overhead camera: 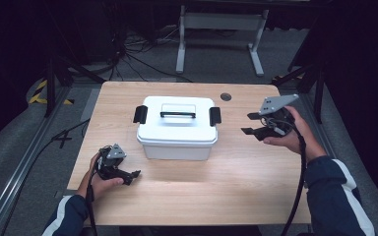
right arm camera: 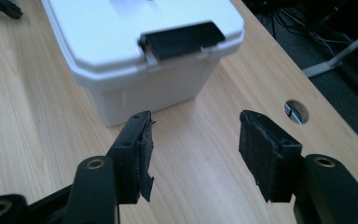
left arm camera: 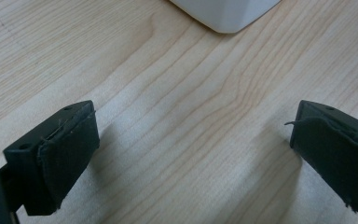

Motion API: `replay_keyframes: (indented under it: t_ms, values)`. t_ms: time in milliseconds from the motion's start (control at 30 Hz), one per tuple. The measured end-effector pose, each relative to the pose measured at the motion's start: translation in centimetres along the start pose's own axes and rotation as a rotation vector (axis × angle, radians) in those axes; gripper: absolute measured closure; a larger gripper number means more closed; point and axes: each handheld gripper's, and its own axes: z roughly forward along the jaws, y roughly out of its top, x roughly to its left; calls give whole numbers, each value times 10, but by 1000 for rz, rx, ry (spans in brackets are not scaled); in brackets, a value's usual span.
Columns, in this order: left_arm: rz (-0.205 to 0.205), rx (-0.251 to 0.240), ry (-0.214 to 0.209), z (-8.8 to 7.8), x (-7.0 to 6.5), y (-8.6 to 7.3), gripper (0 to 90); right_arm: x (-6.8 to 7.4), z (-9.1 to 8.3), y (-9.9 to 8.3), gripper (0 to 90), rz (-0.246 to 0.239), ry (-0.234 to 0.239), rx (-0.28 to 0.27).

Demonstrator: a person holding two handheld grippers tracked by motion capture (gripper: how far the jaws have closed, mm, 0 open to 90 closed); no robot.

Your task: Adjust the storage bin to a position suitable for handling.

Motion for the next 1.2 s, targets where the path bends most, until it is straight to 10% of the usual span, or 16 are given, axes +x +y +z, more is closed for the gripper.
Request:
replay_keyframes:
  t_ms: [467,1200]
  values:
    - [8,-1,0,-1,1,-1,20,16,44,89,458,-187,68,114]
    - [9,5,-8,-2,0,-1,20,27,99,149,490,-299,129,211]
